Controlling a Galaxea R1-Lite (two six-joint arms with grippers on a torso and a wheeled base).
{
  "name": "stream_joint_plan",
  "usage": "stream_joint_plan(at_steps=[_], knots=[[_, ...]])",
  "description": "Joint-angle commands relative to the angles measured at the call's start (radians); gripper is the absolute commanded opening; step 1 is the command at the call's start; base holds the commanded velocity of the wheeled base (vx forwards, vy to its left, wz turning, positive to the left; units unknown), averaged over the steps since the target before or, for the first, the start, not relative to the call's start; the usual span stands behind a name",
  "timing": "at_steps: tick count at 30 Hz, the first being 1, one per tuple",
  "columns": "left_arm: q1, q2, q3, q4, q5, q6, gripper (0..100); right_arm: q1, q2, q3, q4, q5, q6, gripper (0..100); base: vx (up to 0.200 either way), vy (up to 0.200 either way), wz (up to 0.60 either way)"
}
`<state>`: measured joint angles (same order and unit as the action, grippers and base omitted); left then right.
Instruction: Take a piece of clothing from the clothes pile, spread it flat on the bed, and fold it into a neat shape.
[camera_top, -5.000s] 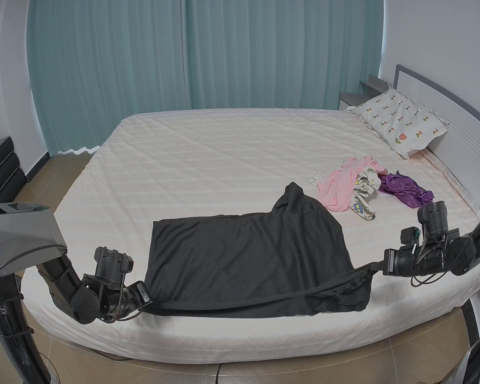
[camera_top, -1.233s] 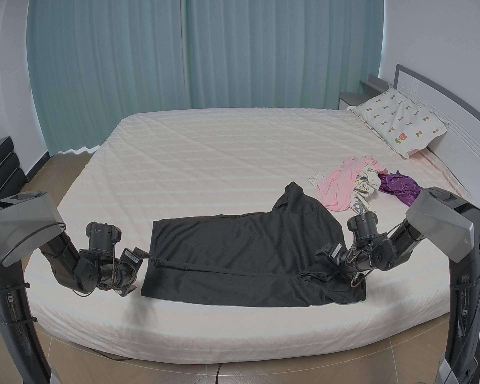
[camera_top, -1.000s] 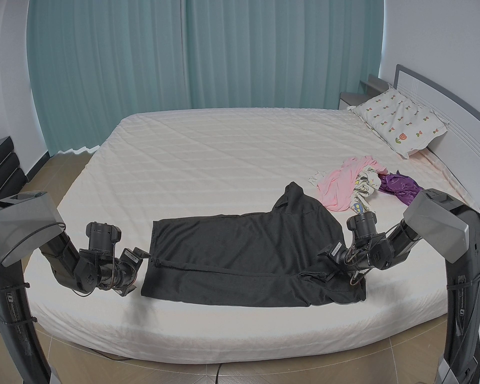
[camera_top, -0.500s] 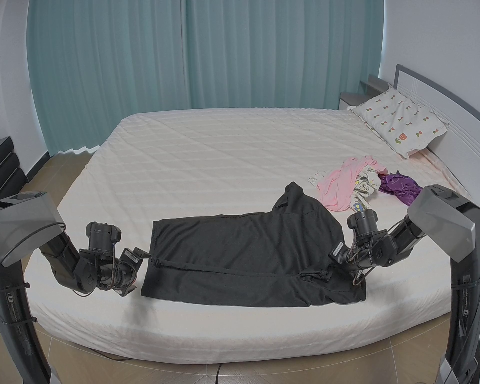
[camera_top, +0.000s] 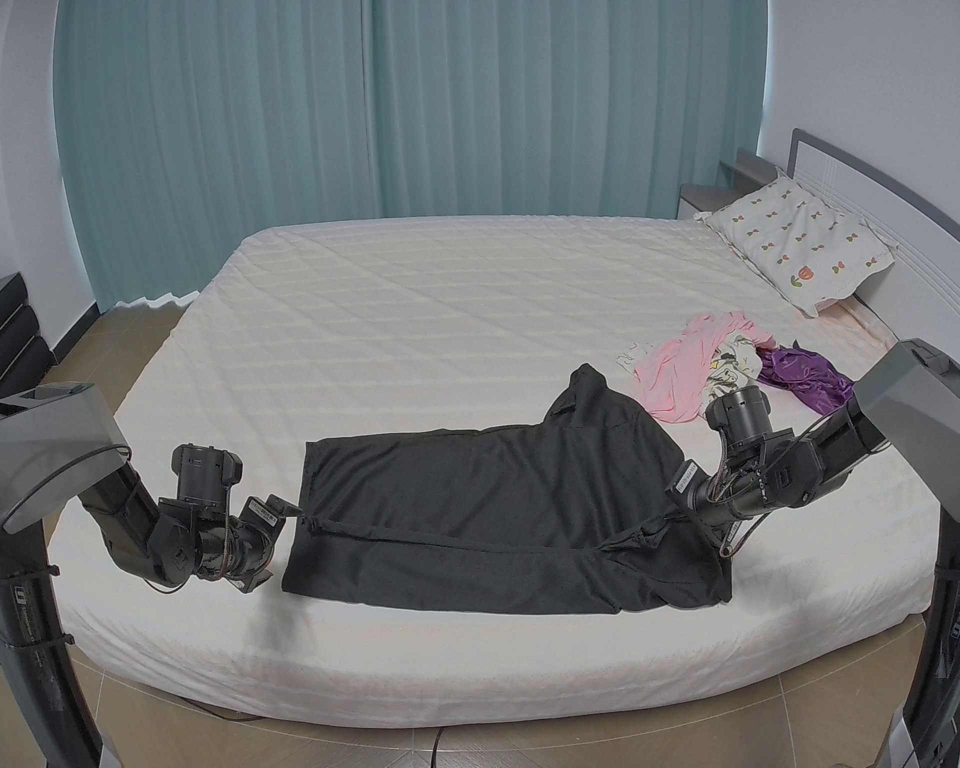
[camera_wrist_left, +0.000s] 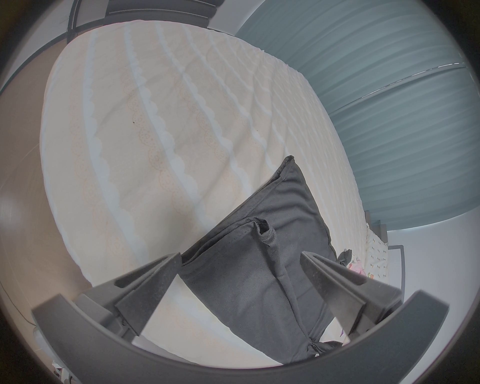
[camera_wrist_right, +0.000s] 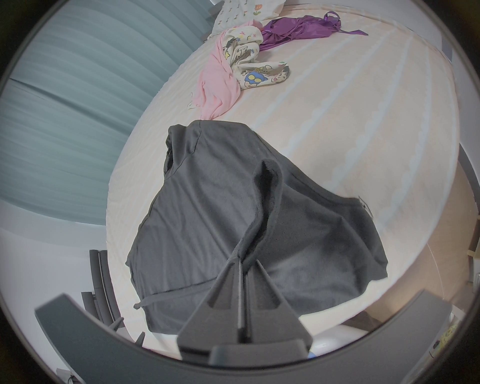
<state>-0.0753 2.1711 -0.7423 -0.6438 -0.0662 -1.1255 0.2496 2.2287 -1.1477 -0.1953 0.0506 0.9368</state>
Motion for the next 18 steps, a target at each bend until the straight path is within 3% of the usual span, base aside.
stream_joint_plan(at_steps=[1, 12, 13, 18], knots=[[0.0, 0.0, 0.0, 0.0, 0.0, 0.0, 100, 0.036, -0.073, 0.036, 0.024, -0.003, 0.014, 0, 0.0, 0.0, 0.0], [0.0, 0.0, 0.0, 0.0, 0.0, 0.0, 100, 0.096, -0.15, 0.204, 0.02, -0.029, 0.014, 0, 0.0, 0.0, 0.0], [0.0, 0.0, 0.0, 0.0, 0.0, -0.002, 100, 0.102, -0.15, 0.238, 0.025, -0.06, 0.011, 100, 0.0, 0.0, 0.0], [0.0, 0.0, 0.001, 0.0, 0.0, -0.002, 100, 0.132, -0.175, 0.345, 0.016, -0.087, 0.005, 100, 0.0, 0.0, 0.0]])
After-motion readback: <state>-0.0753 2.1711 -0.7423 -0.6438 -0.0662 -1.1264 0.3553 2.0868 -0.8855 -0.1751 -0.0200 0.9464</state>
